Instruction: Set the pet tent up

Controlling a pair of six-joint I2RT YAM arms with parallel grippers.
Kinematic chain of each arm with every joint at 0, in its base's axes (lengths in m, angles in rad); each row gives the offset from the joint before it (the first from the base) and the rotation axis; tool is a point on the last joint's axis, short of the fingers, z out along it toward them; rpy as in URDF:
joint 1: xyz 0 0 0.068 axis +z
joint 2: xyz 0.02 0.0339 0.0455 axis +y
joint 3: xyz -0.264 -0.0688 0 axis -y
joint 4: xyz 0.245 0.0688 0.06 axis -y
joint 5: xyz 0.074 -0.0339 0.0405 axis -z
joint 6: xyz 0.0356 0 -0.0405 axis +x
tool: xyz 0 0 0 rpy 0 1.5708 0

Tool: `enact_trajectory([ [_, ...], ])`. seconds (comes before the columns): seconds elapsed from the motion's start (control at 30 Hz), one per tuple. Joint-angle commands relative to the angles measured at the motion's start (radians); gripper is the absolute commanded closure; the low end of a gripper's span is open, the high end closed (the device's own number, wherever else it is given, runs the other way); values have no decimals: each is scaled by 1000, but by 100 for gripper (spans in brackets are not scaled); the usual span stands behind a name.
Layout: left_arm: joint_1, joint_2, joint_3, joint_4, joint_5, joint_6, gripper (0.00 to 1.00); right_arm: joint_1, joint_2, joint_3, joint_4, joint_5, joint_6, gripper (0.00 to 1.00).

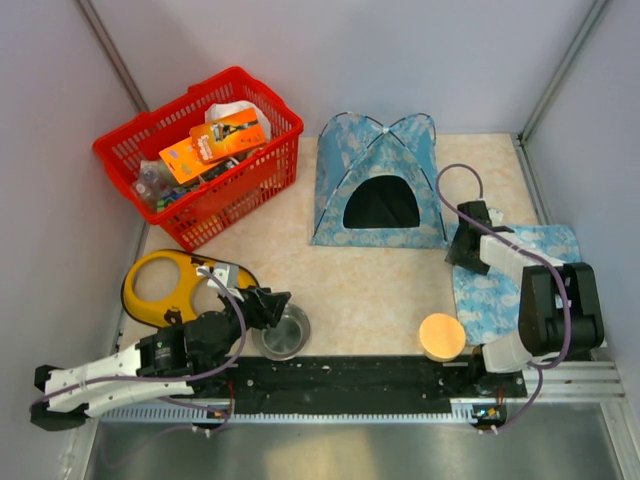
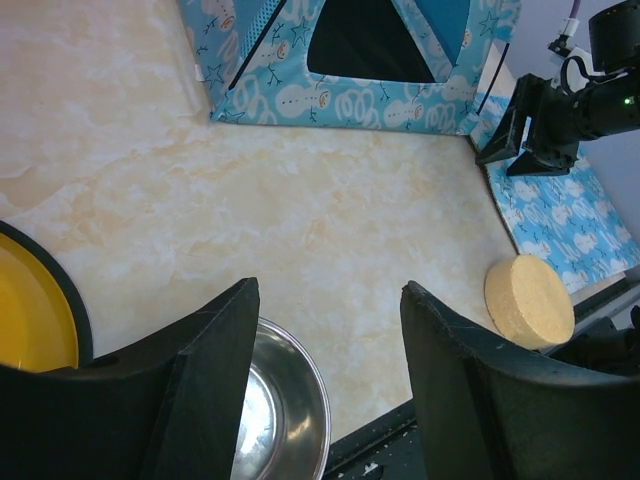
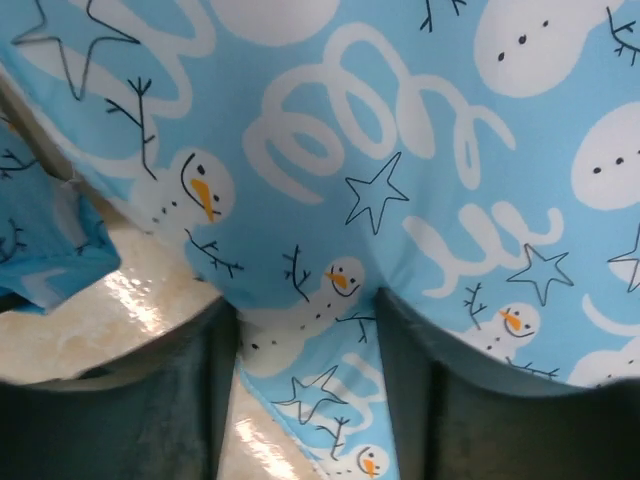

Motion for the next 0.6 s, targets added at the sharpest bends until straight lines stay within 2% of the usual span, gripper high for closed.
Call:
enact_trajectory([
  [0.0, -2, -7, 15, 14, -14, 0, 36, -94, 25, -32, 6, -86, -16, 61],
  [0.07, -2, -5, 13, 18, -15, 0, 36, -146, 8, -49, 20, -114, -22, 83],
  [0.13, -2, -4, 12, 19, -15, 1, 36, -147, -15, -59, 20, -120, -24, 100],
  [0.3, -2, 15, 13, 28, -6, -2, 36, -147, -139, -12, -24, -146, 1, 100],
  [0.57, -2, 58, 18, 62, 25, -6, 36, -147, -411, 269, -270, -212, 80, 100],
])
